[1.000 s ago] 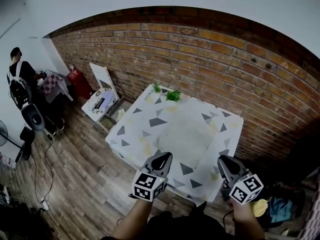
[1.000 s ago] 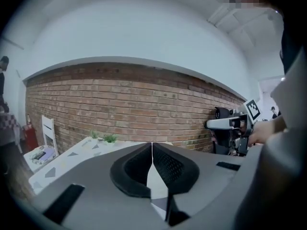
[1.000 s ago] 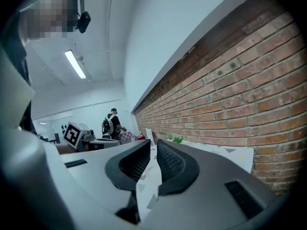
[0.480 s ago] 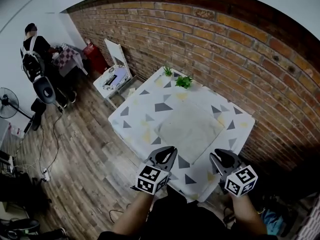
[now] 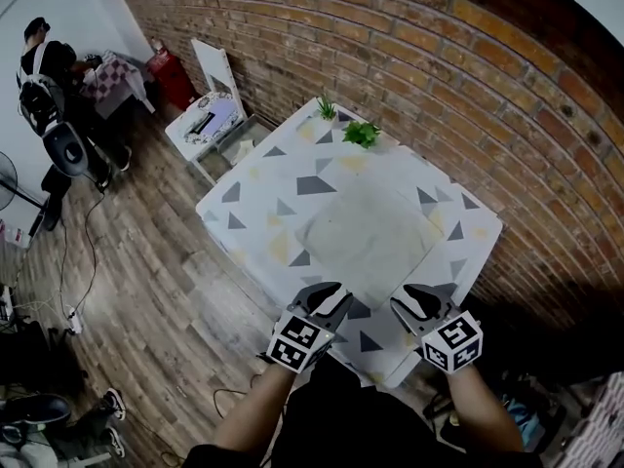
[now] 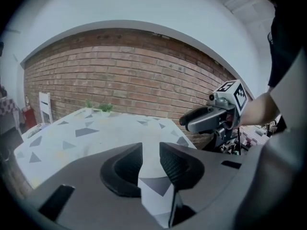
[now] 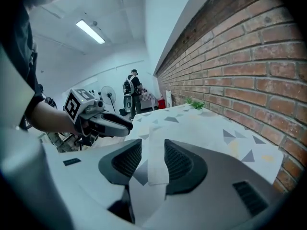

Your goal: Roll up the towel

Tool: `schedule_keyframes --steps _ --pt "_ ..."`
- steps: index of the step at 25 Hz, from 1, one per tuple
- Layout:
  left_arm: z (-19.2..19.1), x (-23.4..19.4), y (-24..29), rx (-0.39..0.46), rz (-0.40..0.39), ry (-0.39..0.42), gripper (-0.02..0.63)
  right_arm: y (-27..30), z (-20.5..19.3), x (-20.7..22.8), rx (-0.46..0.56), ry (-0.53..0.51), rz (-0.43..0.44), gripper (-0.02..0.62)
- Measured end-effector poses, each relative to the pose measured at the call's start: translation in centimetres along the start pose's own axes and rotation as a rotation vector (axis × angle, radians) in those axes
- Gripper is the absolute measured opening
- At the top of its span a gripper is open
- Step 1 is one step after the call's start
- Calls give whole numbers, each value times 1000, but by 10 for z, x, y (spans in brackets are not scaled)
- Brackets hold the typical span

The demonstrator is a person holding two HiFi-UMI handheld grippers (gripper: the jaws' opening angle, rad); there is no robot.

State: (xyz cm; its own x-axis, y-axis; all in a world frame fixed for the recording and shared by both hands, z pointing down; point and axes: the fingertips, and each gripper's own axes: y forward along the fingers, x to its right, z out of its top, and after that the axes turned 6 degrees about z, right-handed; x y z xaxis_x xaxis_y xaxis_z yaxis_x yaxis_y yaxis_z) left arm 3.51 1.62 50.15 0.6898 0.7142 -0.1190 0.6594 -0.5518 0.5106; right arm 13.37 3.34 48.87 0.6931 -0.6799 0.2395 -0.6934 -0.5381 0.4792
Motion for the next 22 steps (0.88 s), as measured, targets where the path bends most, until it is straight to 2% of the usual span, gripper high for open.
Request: schedule_keyframes --steps 8,22 --pt "-37 -4 20 -82 -55 46 135 45 -50 -2 -200 -130 26 190" --pt "-75 -21 36 -172 -69 46 147 82 -112 -6 -389 -186 72 213"
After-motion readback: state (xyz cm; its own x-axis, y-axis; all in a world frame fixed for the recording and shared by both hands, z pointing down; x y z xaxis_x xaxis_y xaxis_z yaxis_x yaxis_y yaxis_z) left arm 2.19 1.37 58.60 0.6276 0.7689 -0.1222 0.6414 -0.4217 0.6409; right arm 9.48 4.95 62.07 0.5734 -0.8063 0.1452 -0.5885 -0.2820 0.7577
